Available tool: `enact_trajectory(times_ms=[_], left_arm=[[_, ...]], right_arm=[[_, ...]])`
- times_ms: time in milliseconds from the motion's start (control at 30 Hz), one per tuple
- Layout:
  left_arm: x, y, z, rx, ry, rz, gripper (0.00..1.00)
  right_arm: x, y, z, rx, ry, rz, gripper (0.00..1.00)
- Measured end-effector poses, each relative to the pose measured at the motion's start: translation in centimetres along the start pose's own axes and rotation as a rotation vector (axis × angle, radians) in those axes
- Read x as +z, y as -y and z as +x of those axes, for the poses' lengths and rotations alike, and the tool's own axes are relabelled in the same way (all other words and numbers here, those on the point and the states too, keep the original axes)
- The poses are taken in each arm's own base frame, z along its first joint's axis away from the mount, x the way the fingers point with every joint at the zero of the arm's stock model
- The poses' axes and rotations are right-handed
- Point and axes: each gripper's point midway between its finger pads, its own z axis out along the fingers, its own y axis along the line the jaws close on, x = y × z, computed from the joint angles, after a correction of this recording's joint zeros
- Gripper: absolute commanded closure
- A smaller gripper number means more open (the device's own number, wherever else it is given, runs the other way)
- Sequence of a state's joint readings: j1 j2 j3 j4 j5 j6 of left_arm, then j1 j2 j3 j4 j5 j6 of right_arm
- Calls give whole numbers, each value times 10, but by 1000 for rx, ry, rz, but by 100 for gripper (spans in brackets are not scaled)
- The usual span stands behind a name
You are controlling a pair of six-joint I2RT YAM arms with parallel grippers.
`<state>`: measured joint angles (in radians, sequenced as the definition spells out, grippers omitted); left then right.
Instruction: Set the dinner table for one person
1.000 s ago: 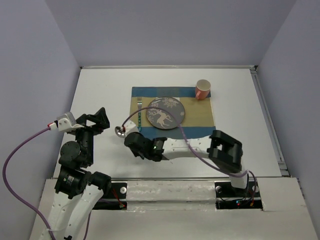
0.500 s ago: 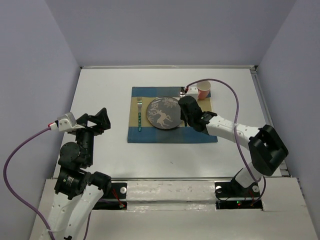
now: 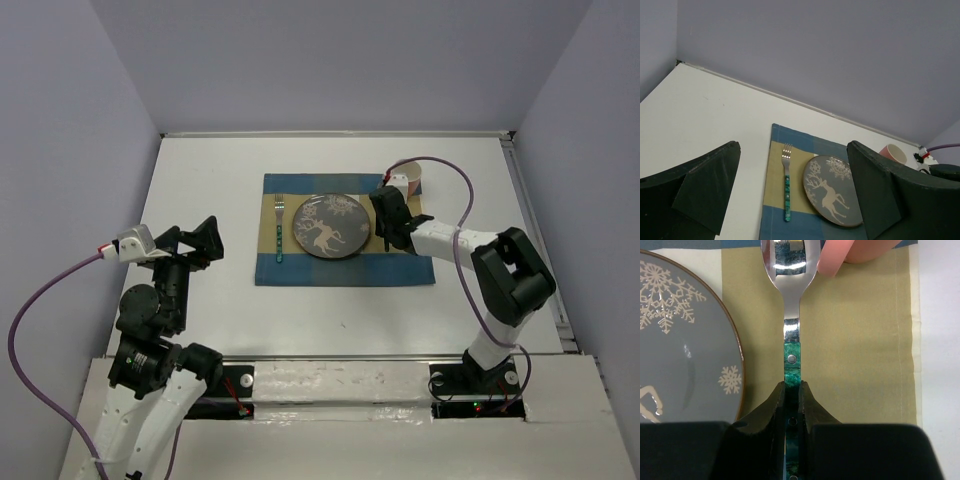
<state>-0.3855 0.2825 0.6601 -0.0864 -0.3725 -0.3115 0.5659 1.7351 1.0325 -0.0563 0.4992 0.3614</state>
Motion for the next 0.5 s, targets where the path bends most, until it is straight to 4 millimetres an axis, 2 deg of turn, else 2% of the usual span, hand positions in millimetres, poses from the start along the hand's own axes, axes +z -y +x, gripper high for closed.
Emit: enact_trajectory(times_ms=[500], left_arm=[[0,1,0,0,-3,6,1]], right_arm=[[20,-5,14,-14,-38,-31,100]])
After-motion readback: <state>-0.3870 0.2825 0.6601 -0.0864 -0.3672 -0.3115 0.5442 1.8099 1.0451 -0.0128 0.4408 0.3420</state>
